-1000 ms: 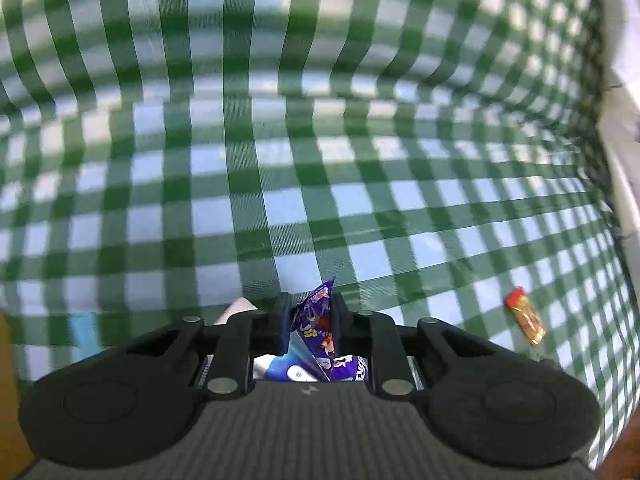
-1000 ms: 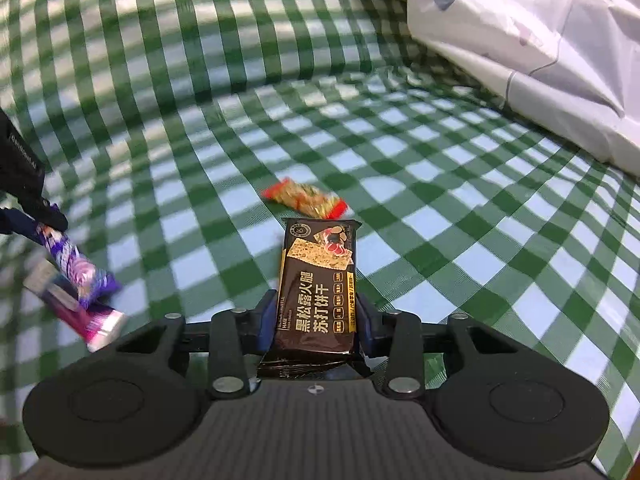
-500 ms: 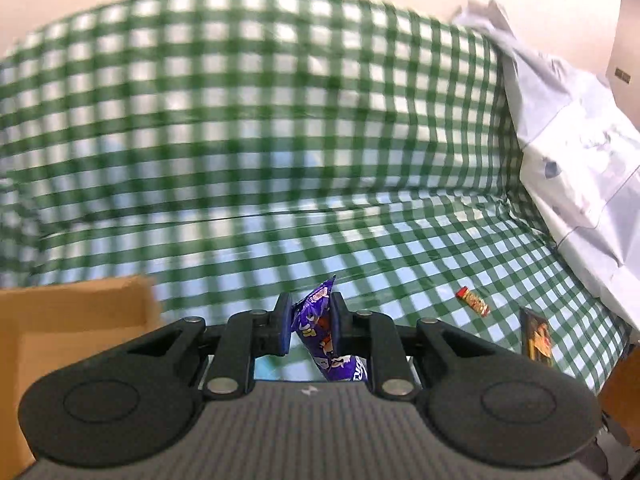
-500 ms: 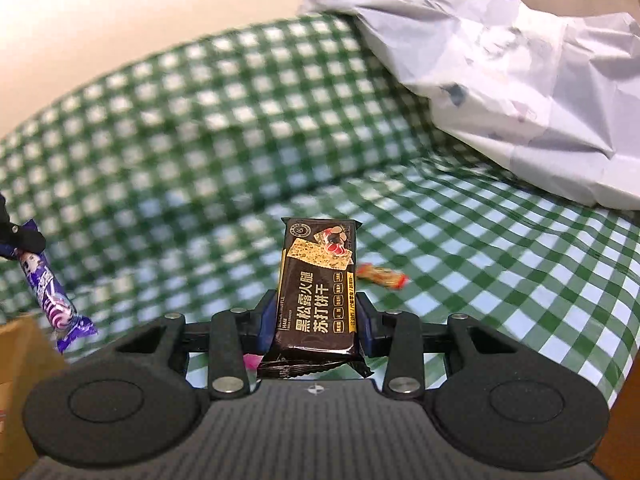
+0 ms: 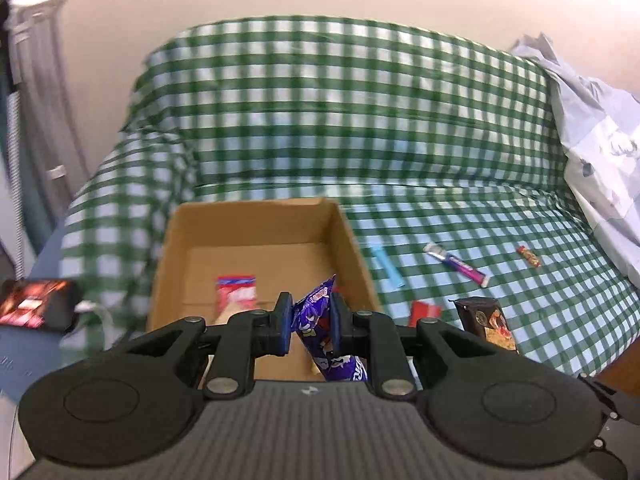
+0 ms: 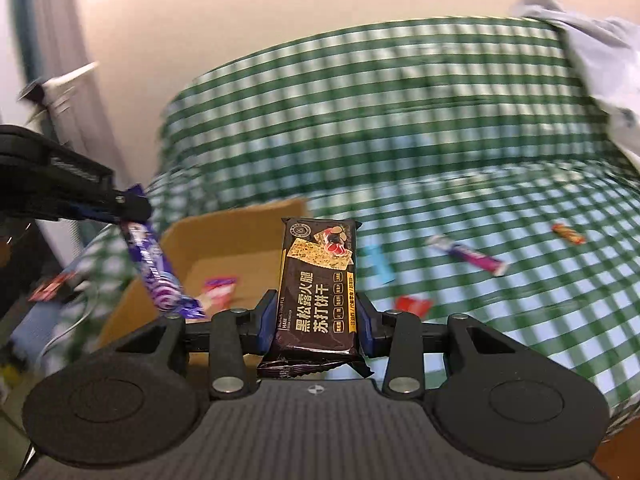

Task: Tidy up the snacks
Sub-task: 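Carry the purple bar and cracker pack over the box with both tools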

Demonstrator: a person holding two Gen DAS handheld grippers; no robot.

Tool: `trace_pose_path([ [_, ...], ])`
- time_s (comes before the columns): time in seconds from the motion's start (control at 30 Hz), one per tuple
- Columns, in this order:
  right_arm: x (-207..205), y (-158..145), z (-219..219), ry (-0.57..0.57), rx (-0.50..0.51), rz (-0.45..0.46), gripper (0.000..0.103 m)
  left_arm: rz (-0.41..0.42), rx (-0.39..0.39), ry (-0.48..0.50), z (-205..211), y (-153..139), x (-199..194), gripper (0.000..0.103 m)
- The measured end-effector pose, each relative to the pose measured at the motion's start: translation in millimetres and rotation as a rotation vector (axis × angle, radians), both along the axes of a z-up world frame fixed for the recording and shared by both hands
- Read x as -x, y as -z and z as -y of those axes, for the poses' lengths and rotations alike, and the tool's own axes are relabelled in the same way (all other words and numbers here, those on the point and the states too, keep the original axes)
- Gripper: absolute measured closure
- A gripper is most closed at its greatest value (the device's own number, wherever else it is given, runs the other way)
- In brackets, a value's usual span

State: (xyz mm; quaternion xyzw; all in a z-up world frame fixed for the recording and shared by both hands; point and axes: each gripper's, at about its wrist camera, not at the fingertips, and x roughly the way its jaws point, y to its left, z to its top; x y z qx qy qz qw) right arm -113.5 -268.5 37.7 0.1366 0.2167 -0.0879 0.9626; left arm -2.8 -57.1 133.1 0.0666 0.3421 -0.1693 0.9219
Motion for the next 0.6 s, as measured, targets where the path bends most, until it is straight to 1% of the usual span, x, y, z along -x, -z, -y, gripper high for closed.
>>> trace_pose_path([
  [0.07,3.1,-6.7,-23.5,-0.035,0.030,-0.004,0.061,0.011,0.018,-0.015,-26.8,-2.0,17.3,0.082],
  [0.2,10.6,-17.7,-61.9,-0.082,0.097,-0.003,0.061,0.043,0.037,-0.033,-60.1,-0.8,45.2,0.082],
  [0.33,17.0,-24.1,-88.6,-0.106,0.145,-0.010,0.061,0.047,0.098,-0.066,-93.3,2.2,68.7,0.082],
  [0.43,19.8,-25.8,-105.4,-0.120,0.168,-0.025,0.061,0.051,0.130,-0.088,-106.7,5.7,78.9,0.082],
  [0.6,27.3,-29.3,-129.6,-0.132,0.202,-0.023,0.061,0.041,0.145,-0.099,-123.3,8.9,86.3,0.082],
])
